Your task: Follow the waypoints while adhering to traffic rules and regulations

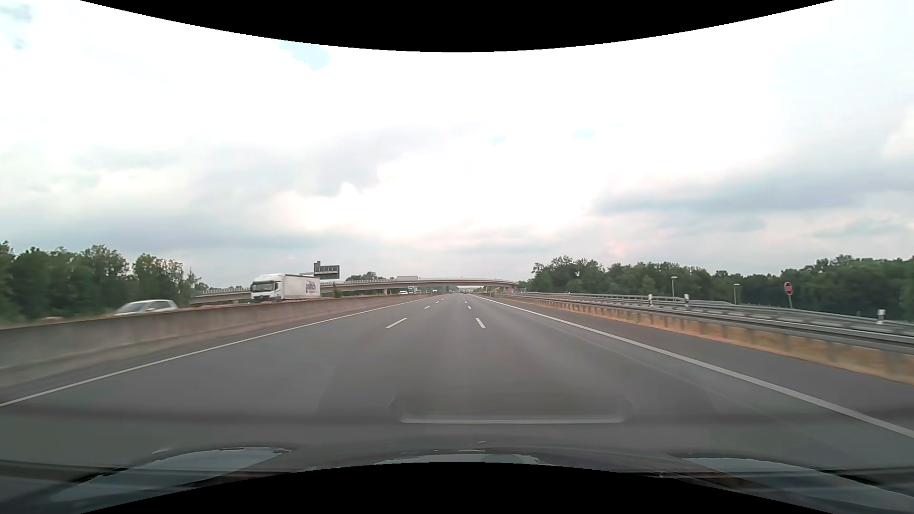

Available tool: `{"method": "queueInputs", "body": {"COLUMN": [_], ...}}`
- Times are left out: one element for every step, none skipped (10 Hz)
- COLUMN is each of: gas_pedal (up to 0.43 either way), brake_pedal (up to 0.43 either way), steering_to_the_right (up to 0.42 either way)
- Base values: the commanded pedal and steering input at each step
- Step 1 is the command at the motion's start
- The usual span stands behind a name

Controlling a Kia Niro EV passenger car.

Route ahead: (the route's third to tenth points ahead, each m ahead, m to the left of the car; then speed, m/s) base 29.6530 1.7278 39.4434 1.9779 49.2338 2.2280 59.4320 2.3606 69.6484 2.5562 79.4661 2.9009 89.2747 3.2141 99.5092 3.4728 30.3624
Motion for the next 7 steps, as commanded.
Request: {"method": "queueInputs", "body": {"gas_pedal": [0.260,0.260,0.260,0.248,0.248,0.248,0.248], "brake_pedal": [0.000,0.000,0.000,0.000,0.000,0.000,0.000], "steering_to_the_right": [0.000,0.000,0.000,-0.001,-0.001,-0.001,-0.001]}}
